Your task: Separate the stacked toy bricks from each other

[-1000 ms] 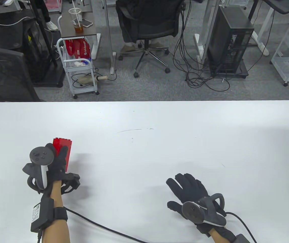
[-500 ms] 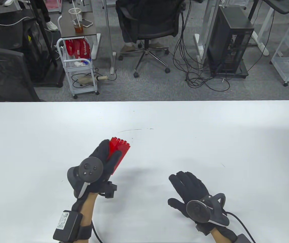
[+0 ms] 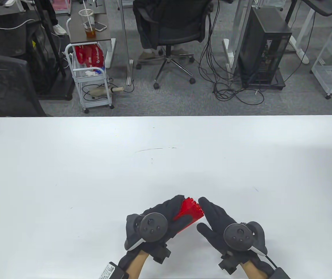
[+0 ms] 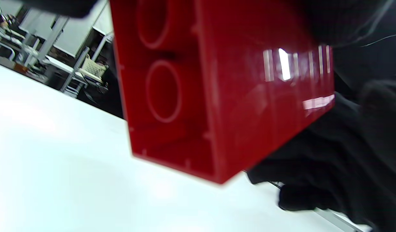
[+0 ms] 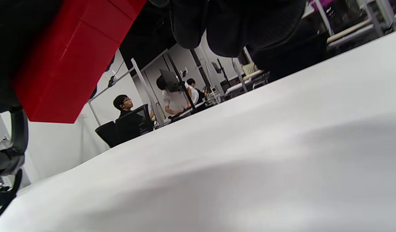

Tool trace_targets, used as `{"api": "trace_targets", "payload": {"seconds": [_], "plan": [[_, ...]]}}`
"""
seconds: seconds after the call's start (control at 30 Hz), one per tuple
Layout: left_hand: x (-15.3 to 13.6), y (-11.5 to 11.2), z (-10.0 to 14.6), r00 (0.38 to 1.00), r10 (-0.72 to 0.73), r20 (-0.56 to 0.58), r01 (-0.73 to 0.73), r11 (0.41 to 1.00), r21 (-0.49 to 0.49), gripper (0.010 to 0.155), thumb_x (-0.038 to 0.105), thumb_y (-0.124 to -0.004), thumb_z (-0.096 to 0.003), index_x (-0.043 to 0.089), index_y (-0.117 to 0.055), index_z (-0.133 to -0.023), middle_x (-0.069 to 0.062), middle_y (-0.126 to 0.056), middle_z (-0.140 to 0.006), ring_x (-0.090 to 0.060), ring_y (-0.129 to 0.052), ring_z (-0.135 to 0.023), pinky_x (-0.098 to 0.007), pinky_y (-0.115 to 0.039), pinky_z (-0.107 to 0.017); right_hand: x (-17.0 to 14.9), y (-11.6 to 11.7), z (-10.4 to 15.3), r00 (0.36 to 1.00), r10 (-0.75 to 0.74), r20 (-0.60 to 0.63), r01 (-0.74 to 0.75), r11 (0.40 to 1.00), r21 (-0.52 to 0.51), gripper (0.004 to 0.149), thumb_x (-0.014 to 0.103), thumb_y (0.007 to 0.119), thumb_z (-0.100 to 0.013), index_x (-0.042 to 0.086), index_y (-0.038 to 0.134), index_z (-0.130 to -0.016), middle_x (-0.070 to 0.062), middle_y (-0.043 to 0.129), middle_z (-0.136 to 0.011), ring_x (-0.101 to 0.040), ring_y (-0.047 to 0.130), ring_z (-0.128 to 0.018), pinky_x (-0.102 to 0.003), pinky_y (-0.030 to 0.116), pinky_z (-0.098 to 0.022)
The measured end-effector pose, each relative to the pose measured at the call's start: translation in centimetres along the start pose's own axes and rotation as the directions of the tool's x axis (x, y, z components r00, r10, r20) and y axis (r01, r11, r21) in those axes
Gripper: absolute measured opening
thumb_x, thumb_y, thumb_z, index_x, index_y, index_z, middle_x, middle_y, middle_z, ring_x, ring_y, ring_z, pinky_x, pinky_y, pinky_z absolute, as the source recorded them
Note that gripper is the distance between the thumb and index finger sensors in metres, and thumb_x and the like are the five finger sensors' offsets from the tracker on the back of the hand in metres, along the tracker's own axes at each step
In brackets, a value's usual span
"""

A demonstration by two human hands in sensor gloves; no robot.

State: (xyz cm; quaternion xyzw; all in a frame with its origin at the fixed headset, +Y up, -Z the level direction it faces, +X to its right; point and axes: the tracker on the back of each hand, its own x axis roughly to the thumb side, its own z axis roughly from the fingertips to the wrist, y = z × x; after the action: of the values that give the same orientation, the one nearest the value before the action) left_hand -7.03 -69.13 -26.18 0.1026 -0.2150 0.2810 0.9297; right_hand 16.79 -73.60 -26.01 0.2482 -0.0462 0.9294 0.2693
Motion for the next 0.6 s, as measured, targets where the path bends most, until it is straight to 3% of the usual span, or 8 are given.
{"api": "trace_targets", "payload": {"seconds": [0.23,0.37,0.47,0.6], "plan": [[-0.5,-0.2,1.1,1.000,0.029,-0.005,-0.029,0.998,-0.051,0.073,0.073,-0.067,-0.0422,0.034,-0.066,-0.103,0.006,-0.095,-0.079,-0.021,-0.102,-0.046,-0.031,-0.087,-0.019,0.1,0.5,-0.1,0.994,-0.097,0.045,0.095,0.995,0.040,0.072,0.055,0.054,-0.052,0.022,0.037,-0.114,-0.007,0.065,-0.114,-0.036,0.081,-0.099,-0.057,0.071,-0.069],[-0.7,-0.9,1.3,1.000,-0.024,-0.018,0.021,0.988,-0.156,0.072,0.072,-0.067,-0.0422,0.034,-0.064,-0.104,0.007,-0.093,-0.081,-0.022,-0.102,-0.049,-0.032,-0.087,-0.020,0.6,0.7,0.0,0.994,-0.090,0.058,0.091,0.996,-0.001,0.069,0.048,0.070,-0.049,0.023,0.049,-0.110,-0.003,0.077,-0.106,-0.028,0.091,-0.089,-0.054,0.075,-0.067],[-1.0,-1.3,1.4,0.999,-0.018,-0.031,0.010,0.975,-0.221,0.072,0.071,-0.066,-0.0432,0.033,-0.061,-0.104,0.008,-0.091,-0.085,-0.023,-0.101,-0.052,-0.033,-0.087,-0.022,0.7,0.9,-0.1,0.994,-0.098,0.048,0.098,0.995,0.013,0.069,0.047,0.074,-0.046,0.021,0.056,-0.108,-0.004,0.081,-0.101,-0.027,0.095,-0.084,-0.054,0.077,-0.065],[-1.0,-1.8,1.4,0.998,0.046,-0.035,-0.052,0.974,-0.221,0.072,0.072,-0.061,-0.0457,0.031,-0.058,-0.105,0.009,-0.094,-0.087,-0.024,-0.099,-0.051,-0.033,-0.086,-0.021,1.3,0.3,-0.2,0.994,-0.104,0.045,0.107,0.993,-0.047,0.069,0.048,0.077,-0.042,0.018,0.065,-0.104,-0.006,0.087,-0.094,-0.026,0.098,-0.075,-0.054,0.079,-0.063]]}}
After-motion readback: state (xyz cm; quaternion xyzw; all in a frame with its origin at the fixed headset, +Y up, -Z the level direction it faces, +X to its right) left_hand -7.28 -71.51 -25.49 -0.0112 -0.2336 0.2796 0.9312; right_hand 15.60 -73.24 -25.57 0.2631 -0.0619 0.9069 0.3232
